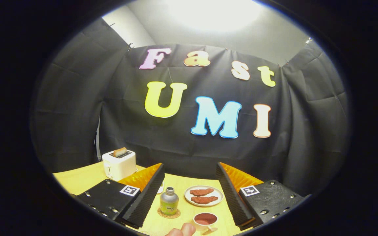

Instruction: Take the bottle from table, then pour the juice into the cup, finally place the bottle on the coaster

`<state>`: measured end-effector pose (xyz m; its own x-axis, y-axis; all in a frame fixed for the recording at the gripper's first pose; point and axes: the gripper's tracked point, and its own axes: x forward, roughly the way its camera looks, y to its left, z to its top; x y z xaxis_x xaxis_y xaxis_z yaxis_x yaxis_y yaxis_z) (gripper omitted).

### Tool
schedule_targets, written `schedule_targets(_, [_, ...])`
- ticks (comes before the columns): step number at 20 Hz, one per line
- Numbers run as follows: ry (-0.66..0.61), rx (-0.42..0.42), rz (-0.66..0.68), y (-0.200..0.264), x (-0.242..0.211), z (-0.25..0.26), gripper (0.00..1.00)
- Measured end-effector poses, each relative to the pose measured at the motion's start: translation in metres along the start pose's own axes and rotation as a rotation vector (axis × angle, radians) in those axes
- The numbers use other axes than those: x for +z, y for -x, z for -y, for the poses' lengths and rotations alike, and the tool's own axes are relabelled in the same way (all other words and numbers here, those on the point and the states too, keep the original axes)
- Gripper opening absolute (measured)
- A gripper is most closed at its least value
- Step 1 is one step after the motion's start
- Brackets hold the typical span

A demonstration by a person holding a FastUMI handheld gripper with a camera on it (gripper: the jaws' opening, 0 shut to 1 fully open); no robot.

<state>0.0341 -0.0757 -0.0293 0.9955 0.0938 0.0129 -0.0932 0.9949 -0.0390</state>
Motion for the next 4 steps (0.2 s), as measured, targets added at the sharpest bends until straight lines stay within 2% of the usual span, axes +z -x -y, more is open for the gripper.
schedule_targets(4, [-0.032,-0.023,-0.033,-0.004,-0.018,0.021,0.96])
